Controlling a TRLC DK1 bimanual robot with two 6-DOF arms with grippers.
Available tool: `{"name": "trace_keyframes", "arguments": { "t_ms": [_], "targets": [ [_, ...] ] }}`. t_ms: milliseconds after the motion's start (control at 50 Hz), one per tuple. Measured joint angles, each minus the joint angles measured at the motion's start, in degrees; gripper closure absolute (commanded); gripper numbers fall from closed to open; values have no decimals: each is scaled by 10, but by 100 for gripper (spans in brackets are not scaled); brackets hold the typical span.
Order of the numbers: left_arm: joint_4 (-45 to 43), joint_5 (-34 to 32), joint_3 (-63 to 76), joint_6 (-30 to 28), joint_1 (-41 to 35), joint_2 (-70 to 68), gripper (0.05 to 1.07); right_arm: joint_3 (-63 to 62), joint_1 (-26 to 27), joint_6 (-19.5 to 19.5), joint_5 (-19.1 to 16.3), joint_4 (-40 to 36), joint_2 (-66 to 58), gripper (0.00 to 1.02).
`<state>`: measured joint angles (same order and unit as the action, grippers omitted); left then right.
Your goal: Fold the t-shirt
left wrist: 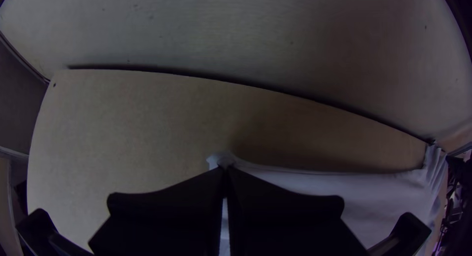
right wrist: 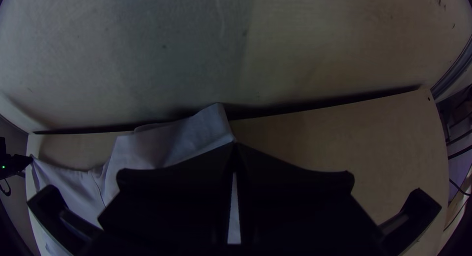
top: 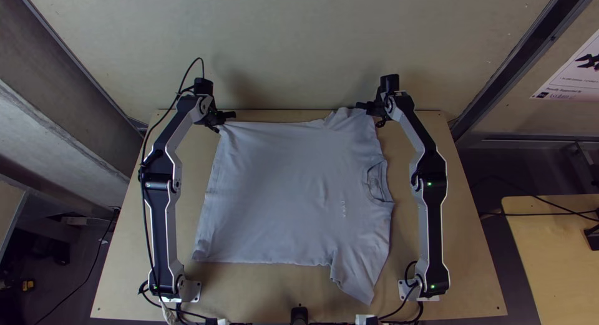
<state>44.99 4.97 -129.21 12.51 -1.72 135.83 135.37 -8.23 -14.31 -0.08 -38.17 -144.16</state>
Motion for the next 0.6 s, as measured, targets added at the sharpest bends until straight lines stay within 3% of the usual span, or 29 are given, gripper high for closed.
{"name": "trace_keyframes", "arguments": {
  "t_ms": [140, 600],
  "targets": [
    [-2, -40, 0, 21, 12, 0, 105, 0, 0, 7, 0, -19, 14, 100],
    [59, -63, 0, 22, 17, -43, 105, -56, 1, 29, -2, -147, 108, 100]
  ]
}}
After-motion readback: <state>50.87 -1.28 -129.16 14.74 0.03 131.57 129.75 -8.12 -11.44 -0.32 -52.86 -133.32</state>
